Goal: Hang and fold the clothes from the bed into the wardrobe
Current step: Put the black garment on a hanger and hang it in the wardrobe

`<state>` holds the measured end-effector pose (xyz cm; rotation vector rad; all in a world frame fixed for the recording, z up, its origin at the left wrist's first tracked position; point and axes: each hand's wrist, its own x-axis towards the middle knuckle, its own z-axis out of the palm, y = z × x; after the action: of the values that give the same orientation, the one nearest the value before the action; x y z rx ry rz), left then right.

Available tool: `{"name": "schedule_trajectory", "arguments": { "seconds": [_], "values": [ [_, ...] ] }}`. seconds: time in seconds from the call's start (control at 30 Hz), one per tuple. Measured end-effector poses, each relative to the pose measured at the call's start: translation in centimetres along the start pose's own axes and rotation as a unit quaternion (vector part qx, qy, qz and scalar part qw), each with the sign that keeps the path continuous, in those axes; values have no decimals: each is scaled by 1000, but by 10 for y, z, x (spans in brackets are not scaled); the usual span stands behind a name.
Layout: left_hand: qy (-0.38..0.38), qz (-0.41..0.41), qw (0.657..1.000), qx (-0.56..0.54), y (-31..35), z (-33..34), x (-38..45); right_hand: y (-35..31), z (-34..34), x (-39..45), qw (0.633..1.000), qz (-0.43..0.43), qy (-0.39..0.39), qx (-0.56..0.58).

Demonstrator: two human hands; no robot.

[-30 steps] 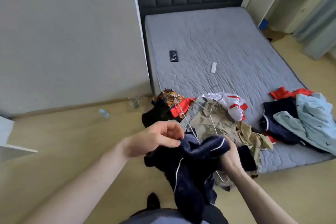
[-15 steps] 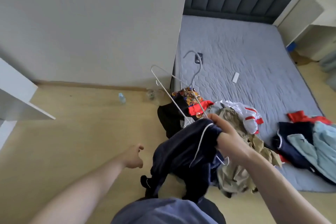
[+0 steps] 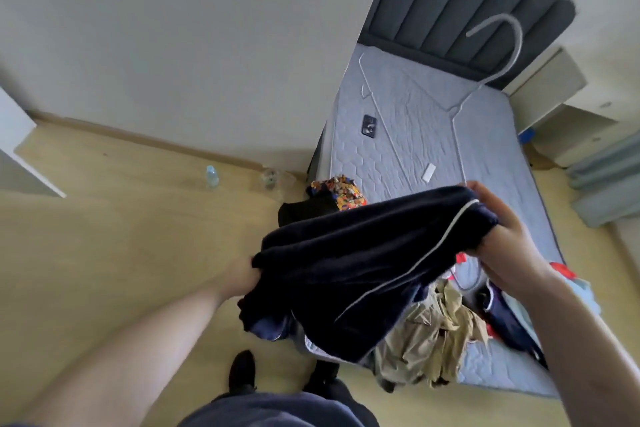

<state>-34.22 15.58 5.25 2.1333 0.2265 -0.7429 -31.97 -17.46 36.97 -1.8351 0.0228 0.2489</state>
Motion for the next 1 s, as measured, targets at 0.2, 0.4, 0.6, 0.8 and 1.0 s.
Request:
{"name": "schedule_trajectory", "arguments": {
  "seconds": [0.2, 0.4, 0.6, 0.8, 1.0],
  "values": [
    [39, -11, 962, -269, 86, -90, -58, 74, -16, 13, 952, 119, 64, -276],
    [33, 10, 909, -416, 168, -101, -90, 76, 93, -30, 986, 106, -22, -126],
    [-74, 15, 839, -539, 204, -81, -111, 75, 160, -33, 997, 72, -4, -9],
    [-28, 131, 887, -442, 186, -111, -119, 68, 163, -14, 982, 119, 67, 128],
    [131, 166, 966, -151, 106, -88, -145, 57, 148, 2, 956, 133, 55, 254]
  ]
}}
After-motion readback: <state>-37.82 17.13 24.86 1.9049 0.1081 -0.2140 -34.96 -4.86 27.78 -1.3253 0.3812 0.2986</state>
